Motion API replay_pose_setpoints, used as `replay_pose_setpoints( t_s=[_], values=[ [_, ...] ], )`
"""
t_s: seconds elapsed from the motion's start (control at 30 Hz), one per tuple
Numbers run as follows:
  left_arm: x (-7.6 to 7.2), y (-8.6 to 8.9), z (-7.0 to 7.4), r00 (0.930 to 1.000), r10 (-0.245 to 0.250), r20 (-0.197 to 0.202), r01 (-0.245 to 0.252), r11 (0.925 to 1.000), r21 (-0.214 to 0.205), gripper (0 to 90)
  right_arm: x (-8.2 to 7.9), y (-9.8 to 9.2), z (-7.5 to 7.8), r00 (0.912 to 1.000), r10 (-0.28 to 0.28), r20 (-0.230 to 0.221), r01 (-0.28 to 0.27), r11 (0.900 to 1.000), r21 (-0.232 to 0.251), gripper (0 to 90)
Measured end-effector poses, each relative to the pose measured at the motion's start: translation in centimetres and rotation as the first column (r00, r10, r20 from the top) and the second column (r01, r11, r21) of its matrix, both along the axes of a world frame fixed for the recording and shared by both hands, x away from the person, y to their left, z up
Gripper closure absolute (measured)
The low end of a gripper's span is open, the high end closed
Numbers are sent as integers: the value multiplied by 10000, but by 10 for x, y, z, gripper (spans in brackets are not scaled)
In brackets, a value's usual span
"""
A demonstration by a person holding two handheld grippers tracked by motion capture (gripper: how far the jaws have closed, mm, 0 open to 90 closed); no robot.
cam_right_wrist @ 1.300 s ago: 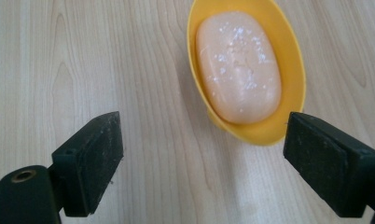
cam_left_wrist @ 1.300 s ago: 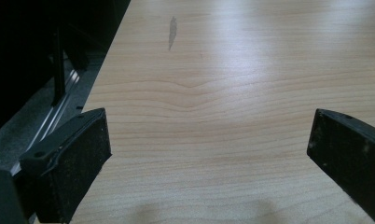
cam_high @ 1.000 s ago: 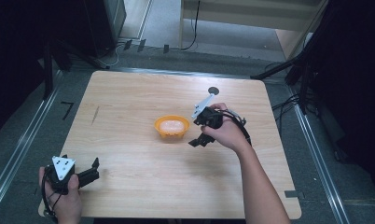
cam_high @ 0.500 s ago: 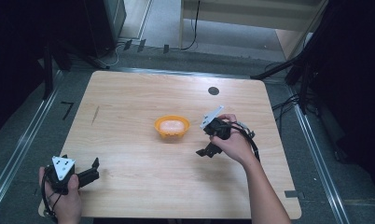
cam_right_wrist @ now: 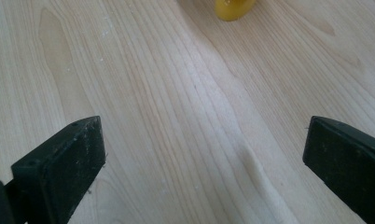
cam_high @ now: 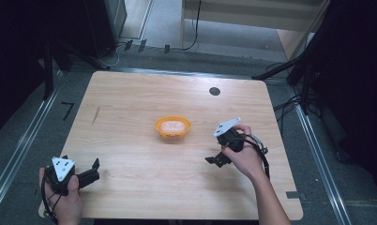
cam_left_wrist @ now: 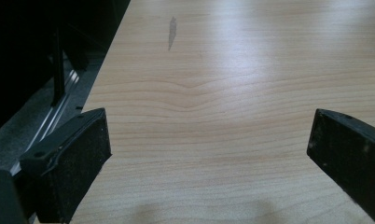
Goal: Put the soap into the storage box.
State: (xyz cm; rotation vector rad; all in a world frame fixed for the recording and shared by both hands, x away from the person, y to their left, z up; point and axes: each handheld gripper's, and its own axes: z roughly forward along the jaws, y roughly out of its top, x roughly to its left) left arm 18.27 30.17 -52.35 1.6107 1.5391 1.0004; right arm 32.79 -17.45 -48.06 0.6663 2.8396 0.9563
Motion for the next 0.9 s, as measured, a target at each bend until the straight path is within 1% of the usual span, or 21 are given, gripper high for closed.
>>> replay_pose_setpoints(
  t_s=[0.1, 0.2, 0.3, 0.47, 0.57, 0.6, 0.73, 0.83, 0.9],
  values=[
    [0, 0, 0, 10000, -6, -7, 6, 10000, -2, 0, -6, -5, -2, 9999, -122, 9, 122, 9999, 82, 0],
    [0, 0, 0, 10000, 4, 35, -4, 10000, -59, 0, -11, -9, -4, 9997, -229, -13, 229, 9997, 51, 0],
    [0, 0, 0, 10000, -15, 14, 15, 10000, -25, 0, -15, -15, -7, 9995, -329, -22, 329, 9994, 80, 0],
    [0, 1, 0, 10000, 6, 9, -6, 10000, -42, 0, -23, -26, -11, 9981, -619, -24, 619, 9970, 459, 0],
    [0, 0, 0, 10000, -1, -4, 1, 10000, 14, 0, -27, -33, -14, 9968, -798, -29, 799, 9956, 483, 0],
    [0, 0, 0, 10000, 6, -8, -6, 10000, 15, 0, -28, -36, -15, 9964, -850, -55, 851, 9948, 560, 0],
    [0, 0, 0, 10000, -2, -5, 2, 10000, 11, 0, -34, -45, -20, 9946, -1038, 3, 1035, 9925, 651, 0],
    [0, 0, 0, 10000, 8, 13, -8, 10000, 23, 0, -37, -49, -23, 9929, -1185, -32, 1185, 9905, 697, 0],
    [0, -1, 0, 10000, 8, 5, -8, 10000, 44, 0, -41, -56, -27, 9910, -1333, -69, 1335, 9882, 749, 0]
  ],
)
